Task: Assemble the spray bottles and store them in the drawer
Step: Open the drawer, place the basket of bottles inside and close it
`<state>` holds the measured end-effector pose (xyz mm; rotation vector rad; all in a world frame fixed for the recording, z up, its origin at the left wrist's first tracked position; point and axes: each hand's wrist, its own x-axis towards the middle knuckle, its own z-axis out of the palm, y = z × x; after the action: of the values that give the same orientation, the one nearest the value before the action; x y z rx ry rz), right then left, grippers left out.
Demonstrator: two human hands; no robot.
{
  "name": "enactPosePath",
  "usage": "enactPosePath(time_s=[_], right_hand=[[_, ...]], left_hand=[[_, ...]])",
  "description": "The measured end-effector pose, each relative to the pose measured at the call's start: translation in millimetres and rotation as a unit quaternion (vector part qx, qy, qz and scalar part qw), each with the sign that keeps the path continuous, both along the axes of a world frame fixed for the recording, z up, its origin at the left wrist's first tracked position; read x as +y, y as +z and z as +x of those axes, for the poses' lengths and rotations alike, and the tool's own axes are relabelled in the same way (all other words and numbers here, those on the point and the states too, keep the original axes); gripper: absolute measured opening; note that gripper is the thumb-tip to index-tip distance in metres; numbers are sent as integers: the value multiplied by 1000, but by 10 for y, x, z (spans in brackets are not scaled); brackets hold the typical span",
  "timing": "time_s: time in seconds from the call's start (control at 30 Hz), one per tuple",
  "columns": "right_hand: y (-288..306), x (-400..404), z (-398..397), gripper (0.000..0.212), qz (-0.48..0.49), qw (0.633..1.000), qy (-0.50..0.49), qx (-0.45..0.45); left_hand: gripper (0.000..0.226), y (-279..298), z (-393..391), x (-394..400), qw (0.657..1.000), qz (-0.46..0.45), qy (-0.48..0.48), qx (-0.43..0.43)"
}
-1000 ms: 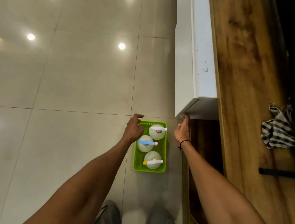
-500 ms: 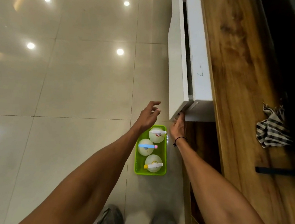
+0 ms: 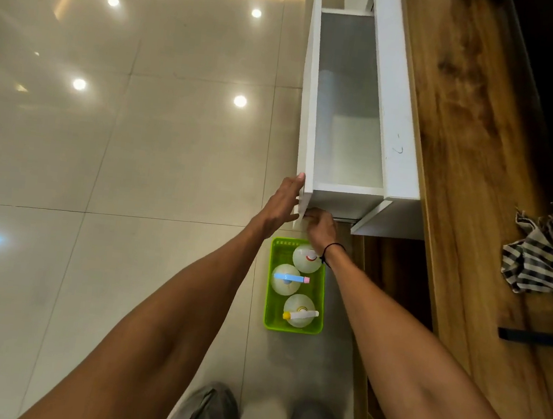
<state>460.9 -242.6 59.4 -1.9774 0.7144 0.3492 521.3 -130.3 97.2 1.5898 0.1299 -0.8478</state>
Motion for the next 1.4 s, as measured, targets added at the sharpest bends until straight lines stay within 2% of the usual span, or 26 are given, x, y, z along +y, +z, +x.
enactPosePath(time_s=[0.1,0.2,0.27,0.33,0.63,0.8,0.9,0.97,1.07,1.2,1.27,1.4], right_hand=[[29,113,156,32,91,994,-35,50],[71,254,286,44,152,984,-39,81],[113,367,341,67,159,983,-23,87],[130,473,383,78,160,983,-11,89],[157,825,489,81,164,982,28,95],[176,959,541,79,157,983,29,88],[179,1012,550,79,158,982,45,92],[158,986,528,69,156,981,65,91],[67,826,425,45,110,987,79,81],[-78,431,210,37,43,992,72,97],[-161,240,124,37,20,993,46,108],[-311,-6,-3,41,-10,990,-25,136]], left_hand=[[59,36,52,118,999,-3,31,11],[56,54,94,258,998,0,54,16],[59,58,103,354,998,4,68,17],[61,58,107,442,997,6,79,14],[41,29,135,815,992,9,127,10],[37,39,150,929,990,14,140,0],[53,-5,150,1004,990,24,136,-2],[71,-52,123,1066,990,27,135,2],[80,-225,25,1163,987,55,148,32],[78,-538,-215,1215,978,147,58,133],[82,-619,-332,1150,977,155,20,148],[78,-712,-462,856,977,146,6,154]])
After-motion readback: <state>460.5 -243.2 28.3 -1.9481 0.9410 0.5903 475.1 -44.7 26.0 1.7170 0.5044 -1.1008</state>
